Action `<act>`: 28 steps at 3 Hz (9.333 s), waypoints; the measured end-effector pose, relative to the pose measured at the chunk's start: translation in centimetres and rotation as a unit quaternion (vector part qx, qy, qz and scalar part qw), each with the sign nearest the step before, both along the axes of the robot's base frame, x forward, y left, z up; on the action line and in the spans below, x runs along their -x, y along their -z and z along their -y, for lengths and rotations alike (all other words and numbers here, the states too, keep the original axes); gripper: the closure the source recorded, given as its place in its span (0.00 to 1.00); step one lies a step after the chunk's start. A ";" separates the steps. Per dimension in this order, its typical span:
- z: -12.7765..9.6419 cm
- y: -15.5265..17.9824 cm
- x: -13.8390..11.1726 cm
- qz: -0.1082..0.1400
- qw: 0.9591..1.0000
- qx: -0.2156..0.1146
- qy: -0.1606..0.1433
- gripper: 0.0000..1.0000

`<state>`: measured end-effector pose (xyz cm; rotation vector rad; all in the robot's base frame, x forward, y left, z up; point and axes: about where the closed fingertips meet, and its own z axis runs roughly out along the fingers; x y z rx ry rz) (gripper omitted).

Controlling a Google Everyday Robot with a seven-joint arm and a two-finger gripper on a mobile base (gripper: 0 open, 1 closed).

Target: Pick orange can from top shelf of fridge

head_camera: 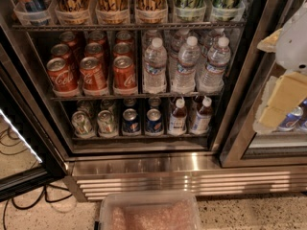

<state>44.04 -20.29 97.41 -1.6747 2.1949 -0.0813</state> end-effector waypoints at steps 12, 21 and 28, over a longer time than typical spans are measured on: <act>-26.2 -7.8 -8.5 0.282 0.873 -0.390 0.081 0.00; -27.0 -6.8 -6.1 0.328 0.784 -0.495 0.181 0.11; -30.3 -8.7 -9.5 0.398 0.763 -0.466 0.206 0.25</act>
Offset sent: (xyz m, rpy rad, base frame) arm 0.0290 0.1039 0.0235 0.2724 -0.2046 0.0321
